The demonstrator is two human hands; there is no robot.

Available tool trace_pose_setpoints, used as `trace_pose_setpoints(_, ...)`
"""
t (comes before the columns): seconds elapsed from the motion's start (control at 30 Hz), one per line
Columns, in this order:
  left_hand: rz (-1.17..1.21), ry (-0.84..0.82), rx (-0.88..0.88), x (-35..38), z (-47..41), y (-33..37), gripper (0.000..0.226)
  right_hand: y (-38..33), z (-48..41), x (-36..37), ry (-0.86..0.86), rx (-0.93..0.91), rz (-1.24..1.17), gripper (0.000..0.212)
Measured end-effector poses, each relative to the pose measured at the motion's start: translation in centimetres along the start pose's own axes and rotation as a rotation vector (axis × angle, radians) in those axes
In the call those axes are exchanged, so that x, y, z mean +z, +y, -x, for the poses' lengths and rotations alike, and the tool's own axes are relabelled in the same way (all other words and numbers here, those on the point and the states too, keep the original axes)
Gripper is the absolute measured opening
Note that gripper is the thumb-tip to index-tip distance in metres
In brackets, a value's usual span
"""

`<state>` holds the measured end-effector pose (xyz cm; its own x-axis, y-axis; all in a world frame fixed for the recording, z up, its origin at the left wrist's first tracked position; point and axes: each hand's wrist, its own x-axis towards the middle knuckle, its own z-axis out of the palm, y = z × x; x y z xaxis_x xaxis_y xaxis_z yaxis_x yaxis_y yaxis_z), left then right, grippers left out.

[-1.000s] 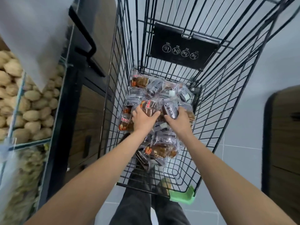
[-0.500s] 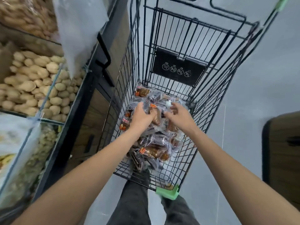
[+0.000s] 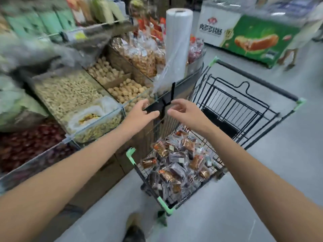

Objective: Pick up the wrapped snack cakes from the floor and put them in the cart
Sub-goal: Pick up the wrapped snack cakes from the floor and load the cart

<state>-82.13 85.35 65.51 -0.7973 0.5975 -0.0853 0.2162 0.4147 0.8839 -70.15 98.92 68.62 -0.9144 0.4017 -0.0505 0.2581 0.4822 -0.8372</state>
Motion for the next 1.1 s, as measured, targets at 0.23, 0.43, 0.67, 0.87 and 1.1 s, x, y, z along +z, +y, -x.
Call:
trace_pose_setpoints(0.23,0.185,0.319,-0.035,-11.9,9.7,0.9,0.053,-11.9,2.7,7.1,-0.206,-0.2,0.011,0.046)
trace_pose_setpoints(0.43,0.269,0.577,-0.053,-21.2,21.6,-3.0,0.05,-19.9,7.2,16.6,-0.351,-0.284,-0.057,0.041)
trace_pose_setpoints(0.67,0.266,0.826,-0.175,-29.9,41.1,-8.8,0.05,-28.9,17.2,29.9,-0.567,-0.388,-0.131,0.038)
trace_pose_setpoints(0.87,0.233,0.996,-0.255,-34.8,57.9,-13.7,0.055,-34.1,29.1,40.9,-0.781,-0.437,-0.144,0.038)
trace_pose_setpoints(1.1,0.297,1.129,-0.325,-37.0,74.7,-18.4,0.051,-38.0,41.4,51.5,-0.939,-0.527,-0.075,0.034)
